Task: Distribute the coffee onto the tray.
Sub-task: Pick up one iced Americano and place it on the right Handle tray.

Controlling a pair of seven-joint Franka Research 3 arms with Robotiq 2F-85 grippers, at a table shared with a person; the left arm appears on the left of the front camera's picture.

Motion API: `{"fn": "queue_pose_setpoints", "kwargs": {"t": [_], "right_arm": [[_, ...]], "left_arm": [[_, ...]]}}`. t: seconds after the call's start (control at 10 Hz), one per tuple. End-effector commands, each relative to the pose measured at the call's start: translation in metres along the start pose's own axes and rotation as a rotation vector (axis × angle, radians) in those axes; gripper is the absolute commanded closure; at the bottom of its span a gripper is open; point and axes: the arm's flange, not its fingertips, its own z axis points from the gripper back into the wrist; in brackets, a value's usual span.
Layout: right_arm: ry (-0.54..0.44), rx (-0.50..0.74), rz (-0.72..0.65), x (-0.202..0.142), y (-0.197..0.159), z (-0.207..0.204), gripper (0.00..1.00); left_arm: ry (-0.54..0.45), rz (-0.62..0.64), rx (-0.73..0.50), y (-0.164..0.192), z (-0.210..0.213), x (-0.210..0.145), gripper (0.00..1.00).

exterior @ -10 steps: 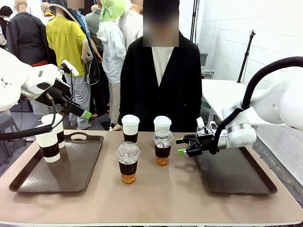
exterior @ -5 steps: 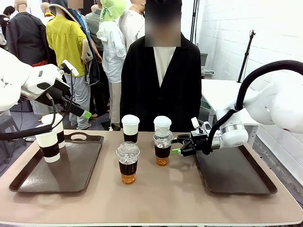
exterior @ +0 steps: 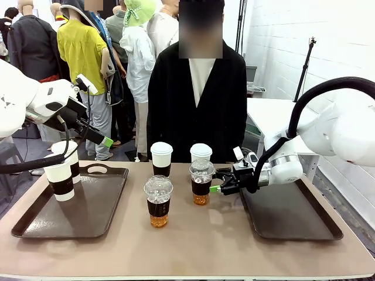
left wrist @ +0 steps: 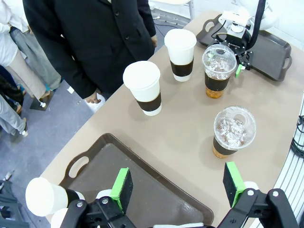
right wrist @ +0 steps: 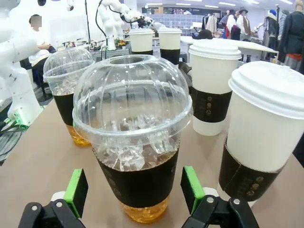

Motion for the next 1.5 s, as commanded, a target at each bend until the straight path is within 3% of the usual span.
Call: {"fn": "queue_pose_setpoints", "kwargs": {"t": [0.0, 0.9, 1.0, 1.2, 1.4], "right_arm": [[0.007, 0.029, -0.008, 0.0, -0.009, -0.013, 0.0], [-0.029, 0.04, -0.06, -0.001, -0.016, -0.045, 0.0], [-0.038, 0.035, -0.064, -0.001, -0.016, -0.046, 0.08], [-0.052, 0.042, -0.07, -0.001, -0.014, -0.041, 0.42], [-0.065, 0.041, -0.07, -0.002, -0.011, -0.038, 0.42]], "left_arm": [[0.008, -0.001, -0.004, 0.001, 0.001, -0.001, 0.0], [0.008, -0.001, -0.004, 0.001, 0.001, -0.001, 0.0], [0.008, -0.001, -0.004, 0.001, 0.001, -0.001, 0.0], [0.008, -0.001, -0.004, 0.001, 0.001, -0.001, 0.0], [0.008, -0.001, -0.004, 0.001, 0.001, -0.001, 0.0]]}}
